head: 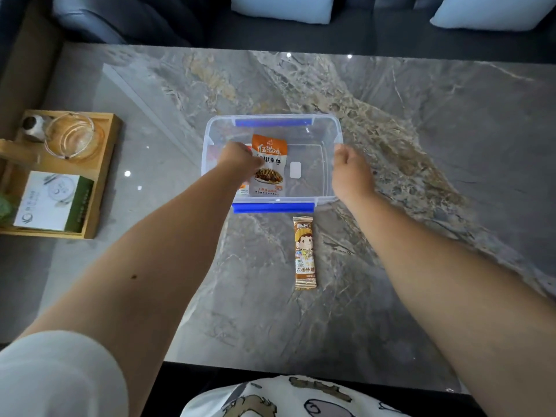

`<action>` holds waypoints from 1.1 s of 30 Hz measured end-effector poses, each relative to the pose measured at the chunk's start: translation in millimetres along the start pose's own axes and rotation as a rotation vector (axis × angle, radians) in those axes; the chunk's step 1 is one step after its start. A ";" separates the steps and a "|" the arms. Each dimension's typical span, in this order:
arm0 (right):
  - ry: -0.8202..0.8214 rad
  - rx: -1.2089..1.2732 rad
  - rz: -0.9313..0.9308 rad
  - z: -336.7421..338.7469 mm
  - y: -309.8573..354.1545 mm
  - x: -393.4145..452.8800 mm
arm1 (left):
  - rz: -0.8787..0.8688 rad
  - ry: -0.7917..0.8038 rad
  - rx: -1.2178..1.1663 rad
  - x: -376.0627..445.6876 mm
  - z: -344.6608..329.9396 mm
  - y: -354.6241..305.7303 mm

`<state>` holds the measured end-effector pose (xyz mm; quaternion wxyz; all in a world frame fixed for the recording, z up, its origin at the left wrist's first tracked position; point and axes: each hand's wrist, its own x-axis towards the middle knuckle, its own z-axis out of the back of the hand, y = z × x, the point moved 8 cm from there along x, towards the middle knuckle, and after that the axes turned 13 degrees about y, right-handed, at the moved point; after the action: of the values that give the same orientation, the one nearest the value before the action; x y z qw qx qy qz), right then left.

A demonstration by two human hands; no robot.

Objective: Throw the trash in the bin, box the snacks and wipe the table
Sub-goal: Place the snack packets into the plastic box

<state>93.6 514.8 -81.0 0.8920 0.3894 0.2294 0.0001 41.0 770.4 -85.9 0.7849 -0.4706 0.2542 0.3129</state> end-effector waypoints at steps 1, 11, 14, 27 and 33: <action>-0.005 -0.010 0.000 -0.1 -0.5 0.2 | 0.007 -0.014 0.119 1.0 1.4 -0.4; -0.010 -0.048 0.008 0.7 -0.1 1.4 | -0.054 -0.075 0.698 1.1 -3.9 -7.2; -0.011 -0.050 0.009 0.9 0.6 1.0 | -0.046 -0.080 0.735 0.6 -6.8 -6.0; -0.021 -0.094 0.013 2.5 4.9 -0.5 | -0.552 -0.181 0.408 -144.8 -67.6 -19.1; -0.010 -0.105 -0.004 2.9 6.0 -2.0 | -0.084 0.057 0.625 -128.4 -139.1 70.0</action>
<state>94.1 516.6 -74.3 0.9124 0.3417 0.2253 0.0084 -111.4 638.5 -96.9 0.8963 -0.2254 0.3403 0.1736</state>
